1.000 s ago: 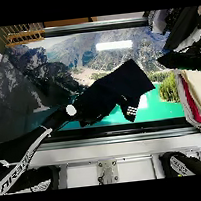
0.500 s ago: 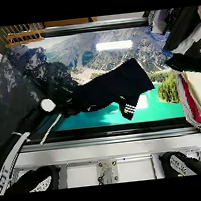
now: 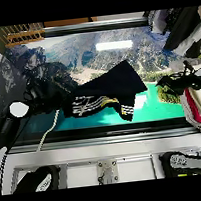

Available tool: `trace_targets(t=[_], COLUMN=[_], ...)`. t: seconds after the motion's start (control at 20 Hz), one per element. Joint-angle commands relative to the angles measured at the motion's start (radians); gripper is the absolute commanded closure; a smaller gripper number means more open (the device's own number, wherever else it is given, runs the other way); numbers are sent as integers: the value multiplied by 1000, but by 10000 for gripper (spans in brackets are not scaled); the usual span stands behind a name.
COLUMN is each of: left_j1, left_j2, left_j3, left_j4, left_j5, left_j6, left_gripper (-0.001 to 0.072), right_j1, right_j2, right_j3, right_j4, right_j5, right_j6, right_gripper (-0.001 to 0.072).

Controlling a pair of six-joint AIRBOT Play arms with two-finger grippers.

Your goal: Fold the clothes and pants, and hang the long-sleeved shirts on hangers.

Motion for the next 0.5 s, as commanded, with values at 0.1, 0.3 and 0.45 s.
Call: trace_targets(t=[0.1, 0.3, 0.45], left_j1=[39, 39, 39], left_j2=[22, 22, 22], left_j3=[1, 1, 1], left_j4=[0, 0, 0], left_j5=[0, 0, 0], left_j6=[6, 6, 6], left_gripper=[703, 703, 703], right_j1=[66, 169, 227], right_j2=[-164, -198, -204], right_j3=[-4, -2, -2], right_j4=[207, 269, 269], right_j5=[-130, -214, -277], right_j6=[-79, -99, -99], right_gripper=[135, 133, 134])
